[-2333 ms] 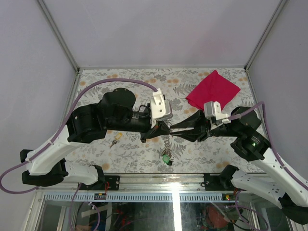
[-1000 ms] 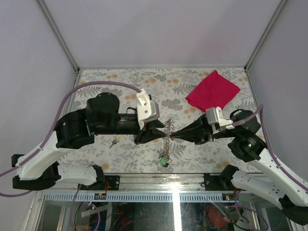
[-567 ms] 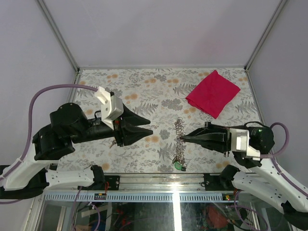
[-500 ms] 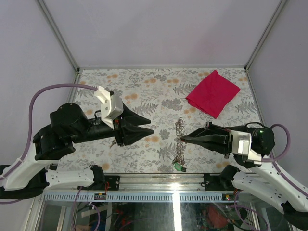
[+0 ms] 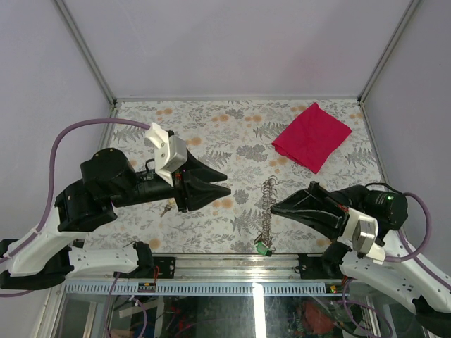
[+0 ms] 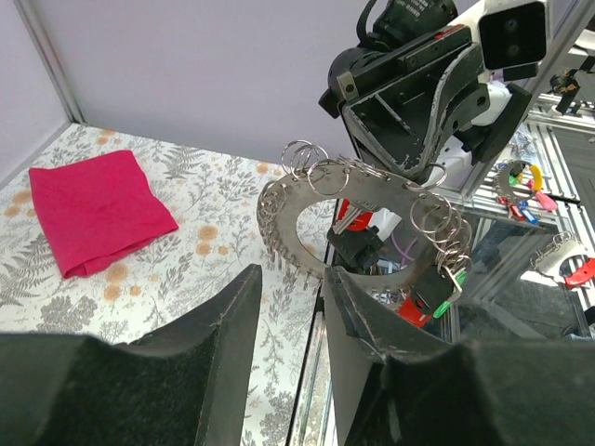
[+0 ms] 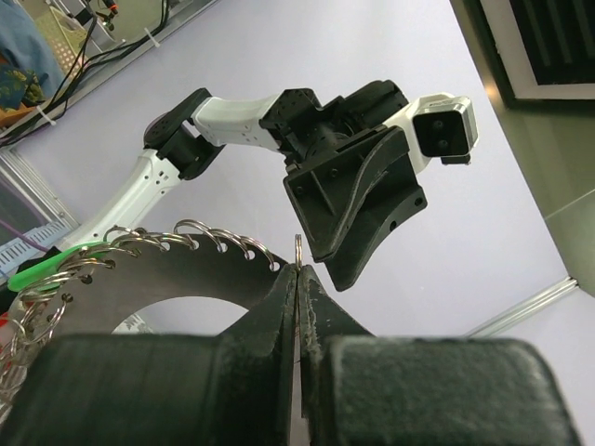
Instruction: Put the keys on the keyring
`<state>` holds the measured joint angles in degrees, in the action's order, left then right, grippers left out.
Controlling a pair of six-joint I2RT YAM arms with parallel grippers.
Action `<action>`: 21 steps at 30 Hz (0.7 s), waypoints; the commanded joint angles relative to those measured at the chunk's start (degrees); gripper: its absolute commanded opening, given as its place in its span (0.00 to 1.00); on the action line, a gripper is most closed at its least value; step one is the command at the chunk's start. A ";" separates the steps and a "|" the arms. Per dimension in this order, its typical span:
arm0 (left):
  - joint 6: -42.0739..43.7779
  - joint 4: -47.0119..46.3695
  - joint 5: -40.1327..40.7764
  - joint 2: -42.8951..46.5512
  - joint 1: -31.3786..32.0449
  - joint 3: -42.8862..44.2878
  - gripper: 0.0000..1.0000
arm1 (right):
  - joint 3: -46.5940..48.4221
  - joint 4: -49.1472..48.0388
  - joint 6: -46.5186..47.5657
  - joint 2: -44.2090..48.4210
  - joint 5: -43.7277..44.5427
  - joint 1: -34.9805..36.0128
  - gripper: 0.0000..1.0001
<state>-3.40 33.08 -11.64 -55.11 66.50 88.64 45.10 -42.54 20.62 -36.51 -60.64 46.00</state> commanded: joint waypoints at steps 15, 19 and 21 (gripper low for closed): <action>4.42 -13.83 -7.49 0.11 0.25 -1.09 0.34 | -2.20 -19.74 -27.17 -2.47 15.33 -0.08 0.04; 4.84 -14.48 -8.45 -0.32 0.30 -1.28 0.34 | -1.88 -24.89 -36.47 -5.87 17.00 -0.03 0.03; 4.92 -14.66 -8.88 -0.43 0.24 -1.35 0.34 | -1.66 -27.50 -40.73 -7.46 18.46 -0.06 0.03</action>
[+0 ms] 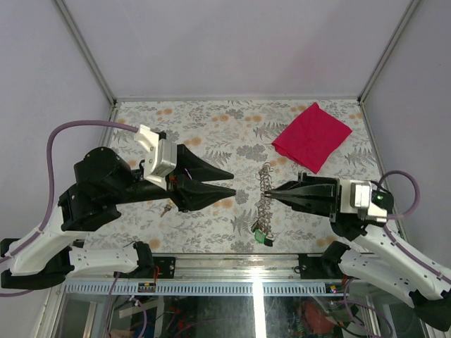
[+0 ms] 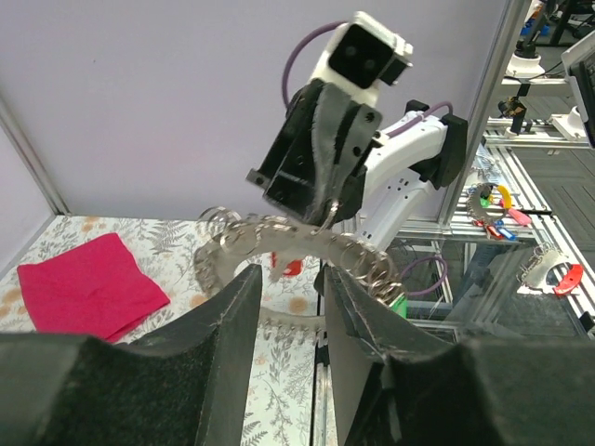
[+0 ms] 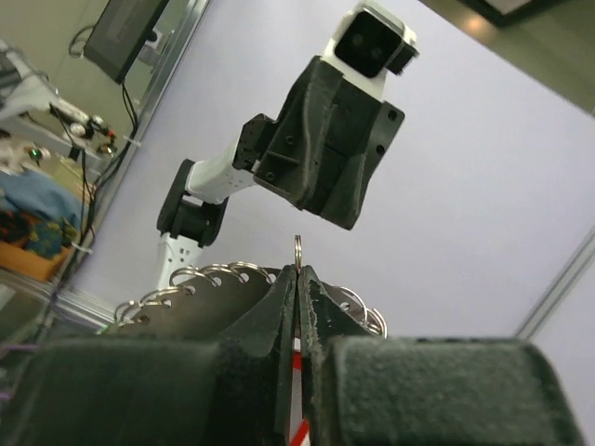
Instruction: Put the keys on the keyring
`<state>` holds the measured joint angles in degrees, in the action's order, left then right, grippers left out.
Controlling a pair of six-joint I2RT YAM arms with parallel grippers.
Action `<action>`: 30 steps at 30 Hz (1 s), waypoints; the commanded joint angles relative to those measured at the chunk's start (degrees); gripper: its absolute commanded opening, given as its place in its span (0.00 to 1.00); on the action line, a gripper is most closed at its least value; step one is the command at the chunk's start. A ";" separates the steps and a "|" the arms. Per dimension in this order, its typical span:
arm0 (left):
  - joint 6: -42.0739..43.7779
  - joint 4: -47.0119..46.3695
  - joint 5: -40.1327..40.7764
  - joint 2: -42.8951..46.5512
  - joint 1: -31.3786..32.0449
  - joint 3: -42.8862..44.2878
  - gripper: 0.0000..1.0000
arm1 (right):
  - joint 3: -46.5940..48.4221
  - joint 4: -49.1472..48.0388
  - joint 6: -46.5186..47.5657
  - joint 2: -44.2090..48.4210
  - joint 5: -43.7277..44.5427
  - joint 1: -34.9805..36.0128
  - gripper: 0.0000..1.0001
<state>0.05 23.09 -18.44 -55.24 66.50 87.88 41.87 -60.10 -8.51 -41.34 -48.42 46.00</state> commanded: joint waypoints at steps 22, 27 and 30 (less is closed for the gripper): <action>0.74 -14.64 0.39 0.37 0.26 -6.64 0.27 | 7.50 -0.81 -17.63 -5.60 6.22 -0.03 0.01; 0.92 -15.64 -0.18 -0.96 0.29 -6.13 0.27 | 7.70 0.24 -17.06 -5.17 5.65 -0.04 0.01; 0.96 -15.62 -0.83 -1.82 0.24 -5.92 0.27 | 7.59 0.33 -17.04 -5.00 5.56 -0.04 0.01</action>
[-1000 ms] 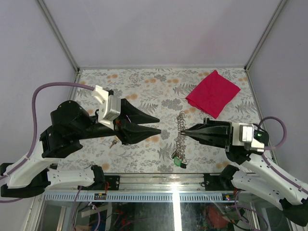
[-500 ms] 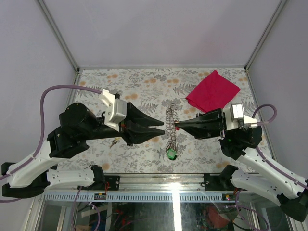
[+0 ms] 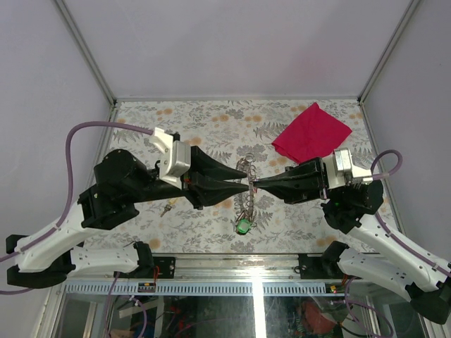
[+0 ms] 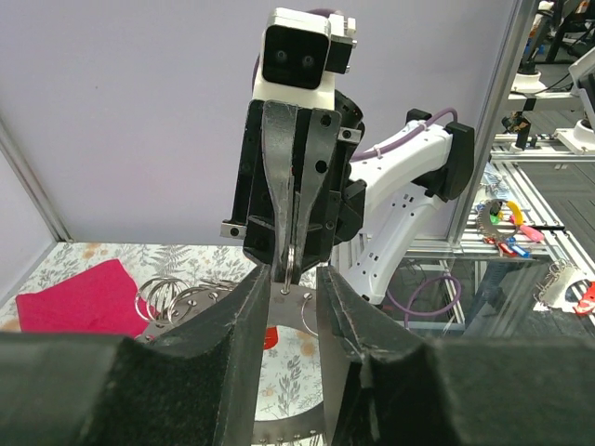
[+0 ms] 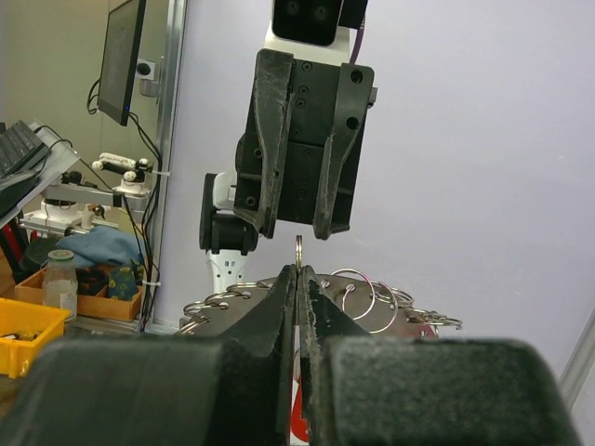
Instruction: Put the keys on the keyring
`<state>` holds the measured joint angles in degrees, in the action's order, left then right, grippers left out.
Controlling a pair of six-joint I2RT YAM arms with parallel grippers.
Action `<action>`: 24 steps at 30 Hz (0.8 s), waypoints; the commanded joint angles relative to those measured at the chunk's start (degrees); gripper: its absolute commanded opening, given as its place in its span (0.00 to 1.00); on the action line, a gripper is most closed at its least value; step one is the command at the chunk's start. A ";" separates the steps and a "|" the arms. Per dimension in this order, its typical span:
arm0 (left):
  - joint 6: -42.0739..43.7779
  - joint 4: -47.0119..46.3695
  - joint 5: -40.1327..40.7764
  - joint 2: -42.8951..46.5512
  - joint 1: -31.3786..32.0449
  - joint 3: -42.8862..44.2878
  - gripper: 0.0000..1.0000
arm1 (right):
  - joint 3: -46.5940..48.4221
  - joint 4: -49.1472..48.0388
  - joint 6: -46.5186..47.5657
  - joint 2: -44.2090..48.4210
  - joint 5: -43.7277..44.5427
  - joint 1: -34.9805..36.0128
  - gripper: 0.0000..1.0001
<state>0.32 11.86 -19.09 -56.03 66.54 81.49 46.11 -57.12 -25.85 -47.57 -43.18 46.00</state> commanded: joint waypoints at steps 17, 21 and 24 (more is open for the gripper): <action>0.41 -4.13 0.02 -2.32 0.23 -0.14 0.21 | 3.89 -2.99 0.02 1.37 -0.41 -0.08 0.01; 0.51 -4.06 0.15 -2.71 0.24 -0.20 0.21 | 3.90 -2.99 -0.12 1.44 -0.50 -0.05 0.01; 0.47 -3.95 0.16 -2.96 0.15 -0.15 0.21 | 3.90 -2.99 -0.18 1.57 -0.57 -0.03 0.01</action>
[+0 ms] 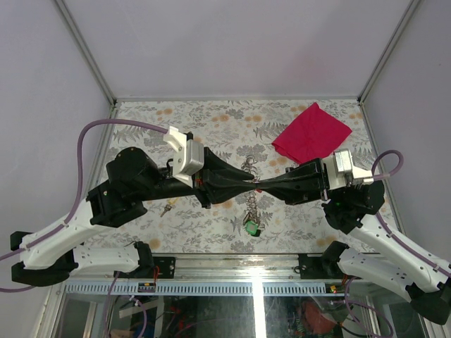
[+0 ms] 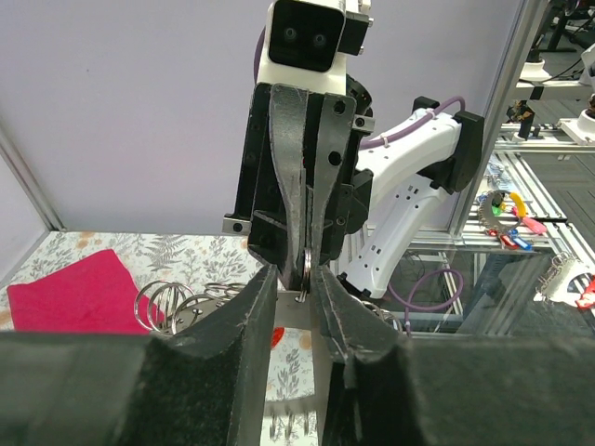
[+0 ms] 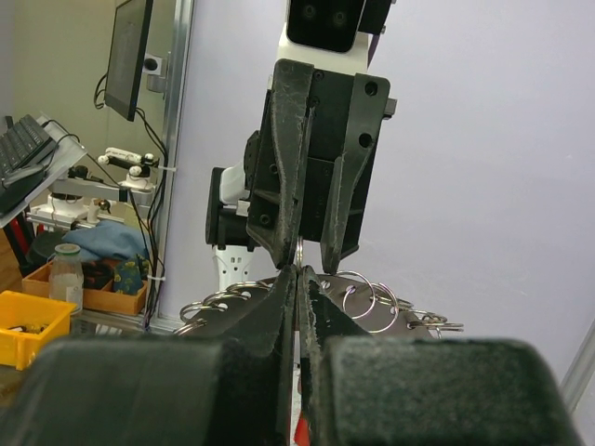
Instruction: Put the keys on the keyring
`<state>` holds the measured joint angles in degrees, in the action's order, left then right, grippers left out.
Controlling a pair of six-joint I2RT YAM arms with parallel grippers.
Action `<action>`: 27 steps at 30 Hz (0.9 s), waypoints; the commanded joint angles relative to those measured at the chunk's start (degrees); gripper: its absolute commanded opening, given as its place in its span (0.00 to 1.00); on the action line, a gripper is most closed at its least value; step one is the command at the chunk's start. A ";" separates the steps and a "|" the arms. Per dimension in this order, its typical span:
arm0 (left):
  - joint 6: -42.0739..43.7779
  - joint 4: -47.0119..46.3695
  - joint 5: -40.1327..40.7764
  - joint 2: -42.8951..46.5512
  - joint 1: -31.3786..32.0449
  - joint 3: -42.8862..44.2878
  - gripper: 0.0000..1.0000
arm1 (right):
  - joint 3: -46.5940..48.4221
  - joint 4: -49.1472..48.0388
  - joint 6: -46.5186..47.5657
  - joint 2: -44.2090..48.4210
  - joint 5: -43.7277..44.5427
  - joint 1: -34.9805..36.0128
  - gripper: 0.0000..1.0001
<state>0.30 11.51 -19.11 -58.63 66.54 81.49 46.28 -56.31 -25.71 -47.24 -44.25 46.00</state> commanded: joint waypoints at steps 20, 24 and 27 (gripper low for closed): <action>4.08 20.91 1.55 -4.24 0.23 12.63 0.00 | 5.67 27.43 19.29 9.09 3.99 -0.03 0.37; 5.30 29.66 2.37 -7.15 0.21 17.26 0.00 | 7.78 39.03 23.03 10.14 5.90 -0.03 0.39; 5.87 36.45 2.26 -10.22 0.22 20.96 0.00 | 9.84 46.95 23.80 9.16 6.58 -0.03 0.40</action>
<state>4.19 39.27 -17.87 -66.43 66.72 97.23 52.40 -23.16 -6.20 -37.08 -40.69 46.00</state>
